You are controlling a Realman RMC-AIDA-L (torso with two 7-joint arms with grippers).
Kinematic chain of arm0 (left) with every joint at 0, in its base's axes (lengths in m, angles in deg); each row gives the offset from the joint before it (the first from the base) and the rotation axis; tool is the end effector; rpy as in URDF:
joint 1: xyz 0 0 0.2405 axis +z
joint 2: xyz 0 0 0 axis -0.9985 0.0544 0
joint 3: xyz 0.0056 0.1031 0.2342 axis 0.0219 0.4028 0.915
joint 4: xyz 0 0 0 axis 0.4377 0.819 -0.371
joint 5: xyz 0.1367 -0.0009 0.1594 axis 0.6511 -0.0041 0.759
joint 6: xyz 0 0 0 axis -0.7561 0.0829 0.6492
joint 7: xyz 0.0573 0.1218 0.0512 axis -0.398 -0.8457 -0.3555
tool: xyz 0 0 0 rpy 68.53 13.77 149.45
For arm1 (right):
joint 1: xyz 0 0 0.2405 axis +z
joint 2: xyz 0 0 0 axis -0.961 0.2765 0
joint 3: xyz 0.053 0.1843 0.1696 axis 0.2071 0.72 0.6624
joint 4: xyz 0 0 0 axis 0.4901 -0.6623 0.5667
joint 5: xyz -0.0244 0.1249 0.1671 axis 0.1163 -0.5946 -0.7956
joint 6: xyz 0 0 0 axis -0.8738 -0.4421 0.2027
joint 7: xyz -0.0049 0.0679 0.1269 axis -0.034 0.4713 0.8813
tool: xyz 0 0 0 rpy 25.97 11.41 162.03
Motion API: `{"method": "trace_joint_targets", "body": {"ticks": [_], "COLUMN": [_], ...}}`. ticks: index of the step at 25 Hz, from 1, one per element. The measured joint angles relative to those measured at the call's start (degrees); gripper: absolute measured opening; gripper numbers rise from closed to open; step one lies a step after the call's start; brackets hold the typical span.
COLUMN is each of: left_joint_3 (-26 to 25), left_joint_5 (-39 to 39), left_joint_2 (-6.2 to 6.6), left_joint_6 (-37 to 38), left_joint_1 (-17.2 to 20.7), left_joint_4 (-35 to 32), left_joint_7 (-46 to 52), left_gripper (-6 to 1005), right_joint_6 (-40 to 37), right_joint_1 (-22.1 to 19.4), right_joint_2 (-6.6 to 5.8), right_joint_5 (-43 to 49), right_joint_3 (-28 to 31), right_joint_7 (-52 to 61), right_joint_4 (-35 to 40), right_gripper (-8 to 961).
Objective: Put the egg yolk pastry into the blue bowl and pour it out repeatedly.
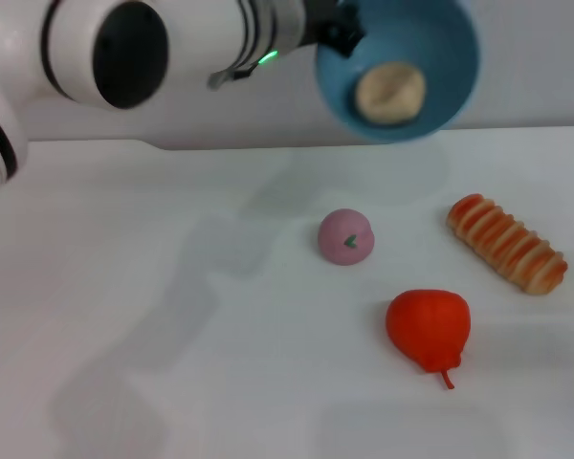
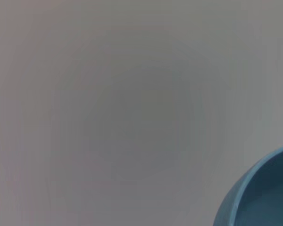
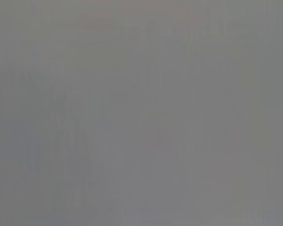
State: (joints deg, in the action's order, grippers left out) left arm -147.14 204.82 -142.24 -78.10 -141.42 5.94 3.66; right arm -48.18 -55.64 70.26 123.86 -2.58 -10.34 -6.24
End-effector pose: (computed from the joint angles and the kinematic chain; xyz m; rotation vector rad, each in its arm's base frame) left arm -0.0472 0.4711 -0.0603 -2.2597 -0.2041 -0.2139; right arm 0.3887 0.3161 0.0417 -1.4969 0.7266 0.6386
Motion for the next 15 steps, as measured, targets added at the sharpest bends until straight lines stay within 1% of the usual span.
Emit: {"method": "trace_joint_targets", "body": {"ticks": [3, 6, 11, 15], "left_joint_3": [3.82, 6.16, 7.53, 9.40], "left_joint_5": [0.66, 0.70, 0.73, 0.74], "left_joint_2": [-0.07, -0.10, -0.32, -0.41], "left_joint_6": [7.34, 12.69, 17.29, 22.04], "left_joint_1": [0.10, -0.13, -1.55, -1.71], "left_joint_4": [1.15, 1.60, 1.26, 1.30], "left_joint_7": [-0.06, -0.45, -4.63, -8.44], "left_gripper": [0, 0, 0, -1], "right_joint_6": [-0.05, -0.13, -0.16, -0.19], "right_joint_1": [-0.06, -0.06, 0.51, 0.67], "right_joint_2": [0.03, 0.08, 0.15, 0.23], "right_joint_5": [-0.01, -0.03, -0.06, -0.07], "right_joint_3": [0.02, 0.04, 0.05, 0.05], "right_joint_7": [-0.02, -0.04, -0.07, -0.08], "right_joint_4": [-1.12, -1.65, -2.50, -2.90], "right_gripper": [534, 532, 529, 527]}}
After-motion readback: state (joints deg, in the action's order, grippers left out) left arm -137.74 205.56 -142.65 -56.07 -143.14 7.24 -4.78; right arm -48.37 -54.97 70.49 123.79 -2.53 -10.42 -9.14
